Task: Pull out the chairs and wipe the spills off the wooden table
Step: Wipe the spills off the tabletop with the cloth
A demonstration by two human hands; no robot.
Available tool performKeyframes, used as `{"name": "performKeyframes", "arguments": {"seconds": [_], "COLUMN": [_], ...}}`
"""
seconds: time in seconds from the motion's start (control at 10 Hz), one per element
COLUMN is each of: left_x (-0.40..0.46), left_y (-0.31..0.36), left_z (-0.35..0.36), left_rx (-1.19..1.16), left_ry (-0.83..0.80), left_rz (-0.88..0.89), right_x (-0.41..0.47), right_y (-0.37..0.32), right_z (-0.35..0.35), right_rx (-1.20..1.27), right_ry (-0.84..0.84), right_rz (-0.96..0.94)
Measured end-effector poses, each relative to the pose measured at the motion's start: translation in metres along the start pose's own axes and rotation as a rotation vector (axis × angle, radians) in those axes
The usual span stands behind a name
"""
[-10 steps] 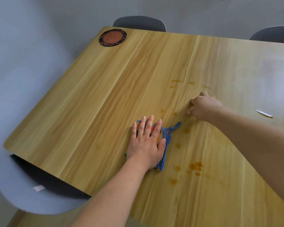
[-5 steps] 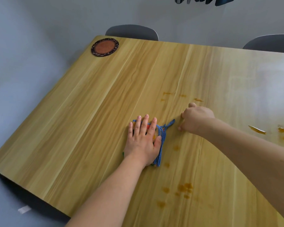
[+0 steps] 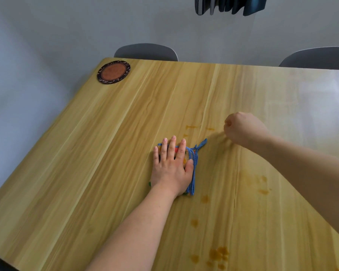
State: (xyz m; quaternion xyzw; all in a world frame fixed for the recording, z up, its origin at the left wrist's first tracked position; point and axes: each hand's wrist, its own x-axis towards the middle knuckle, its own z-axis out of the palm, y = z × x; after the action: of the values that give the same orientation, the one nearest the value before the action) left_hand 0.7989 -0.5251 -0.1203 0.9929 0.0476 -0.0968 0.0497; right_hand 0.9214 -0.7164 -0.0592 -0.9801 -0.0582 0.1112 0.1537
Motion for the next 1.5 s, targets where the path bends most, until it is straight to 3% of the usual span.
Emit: {"name": "performKeyframes", "arguments": {"seconds": [0.1,0.8,1.5], "left_x": [0.017,0.149,0.301], "left_y": [0.003,0.026,0.055], "left_z": [-0.002,-0.018,-0.043], "left_rx": [-0.006,-0.013,0.027], "left_ry": [0.014,0.055,0.070], "left_rz": [-0.001,0.021,-0.002], "right_x": [0.018,0.099,0.124], "right_y": [0.011,0.057,0.083], "right_z": [-0.001,0.013,0.019], "right_rx": [0.003,-0.080,-0.027], "right_ry": [0.084,0.237,0.298], "right_rz": [-0.026,-0.008,0.046]}}
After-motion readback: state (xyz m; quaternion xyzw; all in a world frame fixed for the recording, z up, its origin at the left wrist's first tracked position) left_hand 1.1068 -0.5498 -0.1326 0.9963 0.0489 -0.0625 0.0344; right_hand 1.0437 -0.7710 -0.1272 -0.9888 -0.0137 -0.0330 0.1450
